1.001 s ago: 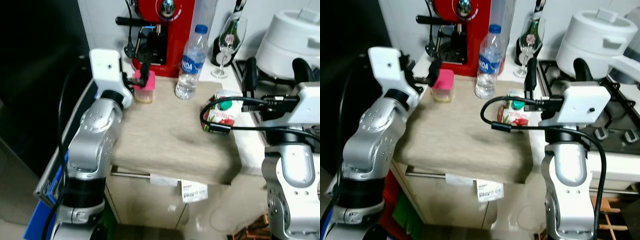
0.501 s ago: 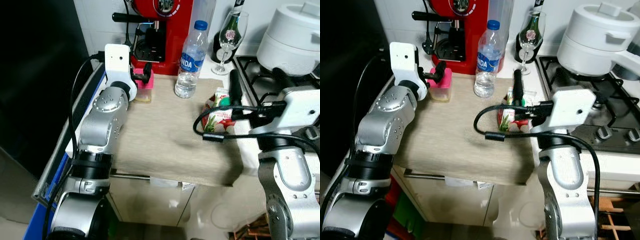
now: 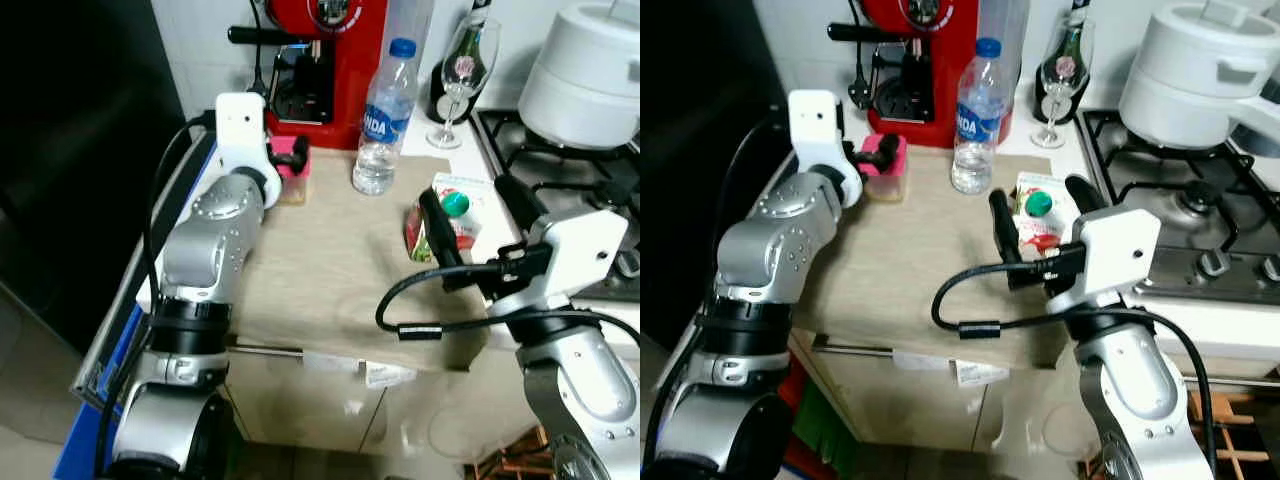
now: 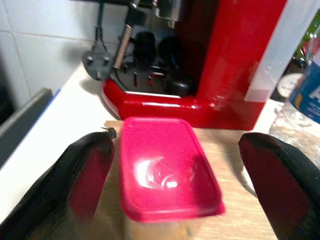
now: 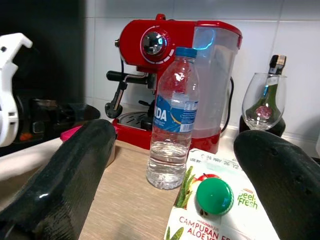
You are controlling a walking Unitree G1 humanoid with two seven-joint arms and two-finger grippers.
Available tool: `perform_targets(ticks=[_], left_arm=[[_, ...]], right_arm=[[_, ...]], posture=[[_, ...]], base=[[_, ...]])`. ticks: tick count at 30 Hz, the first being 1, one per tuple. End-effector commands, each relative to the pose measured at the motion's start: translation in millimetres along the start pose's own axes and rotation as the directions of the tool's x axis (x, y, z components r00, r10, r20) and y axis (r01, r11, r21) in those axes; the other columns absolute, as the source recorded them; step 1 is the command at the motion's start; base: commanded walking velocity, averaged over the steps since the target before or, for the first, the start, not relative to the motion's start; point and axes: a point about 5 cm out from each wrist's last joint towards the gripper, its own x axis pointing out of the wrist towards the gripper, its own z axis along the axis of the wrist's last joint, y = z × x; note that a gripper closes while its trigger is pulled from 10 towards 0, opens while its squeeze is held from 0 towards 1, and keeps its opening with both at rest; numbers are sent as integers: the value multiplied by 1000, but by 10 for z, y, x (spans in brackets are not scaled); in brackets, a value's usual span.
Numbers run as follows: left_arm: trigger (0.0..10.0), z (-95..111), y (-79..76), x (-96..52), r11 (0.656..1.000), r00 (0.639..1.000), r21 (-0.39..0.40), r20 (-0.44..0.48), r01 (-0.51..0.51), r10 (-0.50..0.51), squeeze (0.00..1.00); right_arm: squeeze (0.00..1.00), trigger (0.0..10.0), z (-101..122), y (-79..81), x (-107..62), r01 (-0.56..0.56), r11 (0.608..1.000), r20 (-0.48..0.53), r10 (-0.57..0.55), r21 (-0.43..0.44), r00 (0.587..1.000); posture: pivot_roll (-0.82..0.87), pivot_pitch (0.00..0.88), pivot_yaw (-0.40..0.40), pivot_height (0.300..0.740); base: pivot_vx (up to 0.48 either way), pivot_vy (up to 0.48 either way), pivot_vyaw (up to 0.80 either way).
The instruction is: Restocking fridge
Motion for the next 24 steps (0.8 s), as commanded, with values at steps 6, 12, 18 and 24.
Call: perform_targets(ticks=[6, 12, 18, 24], left_arm=[[10000, -173, -175, -32, 998, 996, 54, -82, 23, -18, 0], [10000, -258, -94, 4, 997, 992, 62, -114, -37, 44, 0], [10000, -252, -5, 15, 990, 989, 85, -89, -111, 118, 0], [10000, -196, 61, -18, 986, 986, 83, -60, -148, 153, 0]], right_arm=[[137, 10000, -3, 28, 33, -14, 1000, -3, 14, 7, 1000], [141, 10000, -26, 74, 28, -30, 999, -12, 30, 28, 999], [141, 10000, -73, 106, 21, -85, 996, -49, 86, 38, 995], [141, 10000, -130, 139, 35, -151, 987, -84, 155, 50, 984]], posture=[[-184, 0, 57, 740], [-182, 0, 63, 740], [-189, 0, 65, 740], [-180, 2, 59, 740]], base=[[0, 0, 0], [0, 0, 0], [0, 0, 0], [0, 0, 0]])
